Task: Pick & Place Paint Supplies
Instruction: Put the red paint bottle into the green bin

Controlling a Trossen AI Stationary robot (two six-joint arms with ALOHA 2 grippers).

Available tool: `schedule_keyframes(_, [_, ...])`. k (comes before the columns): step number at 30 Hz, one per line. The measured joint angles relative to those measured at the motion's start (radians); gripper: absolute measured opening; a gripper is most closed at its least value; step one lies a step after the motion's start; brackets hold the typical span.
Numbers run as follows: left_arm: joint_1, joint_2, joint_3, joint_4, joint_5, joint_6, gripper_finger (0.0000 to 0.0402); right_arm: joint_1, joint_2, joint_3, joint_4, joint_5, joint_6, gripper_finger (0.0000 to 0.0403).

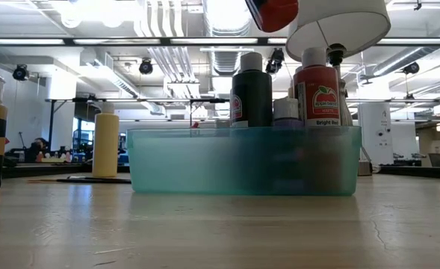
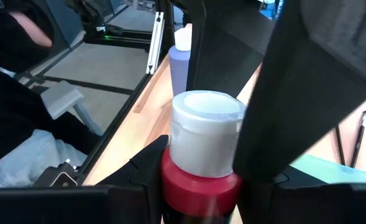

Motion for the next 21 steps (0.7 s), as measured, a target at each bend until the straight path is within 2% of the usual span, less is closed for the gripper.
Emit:
schedule_keyframes(10, [0.001, 0.000, 0.000, -0.009, 0.024, -0.001, 0.0117, -0.003, 0.000, 0.000, 0.003, -0.001, -0.003, 0.0137])
schedule_keyframes(15, [0.001, 0.000, 0.000, -0.010, 0.027, -0.002, 0.0118, -0.003, 0.000, 0.001, 0.004, -0.001, -0.009, 0.0135])
schedule_keyframes(21, [0.001, 0.000, 0.000, -0.006, 0.040, -0.039, 0.0153, -0.003, -0.001, 0.003, 0.012, 0.000, -0.006, 0.0137])
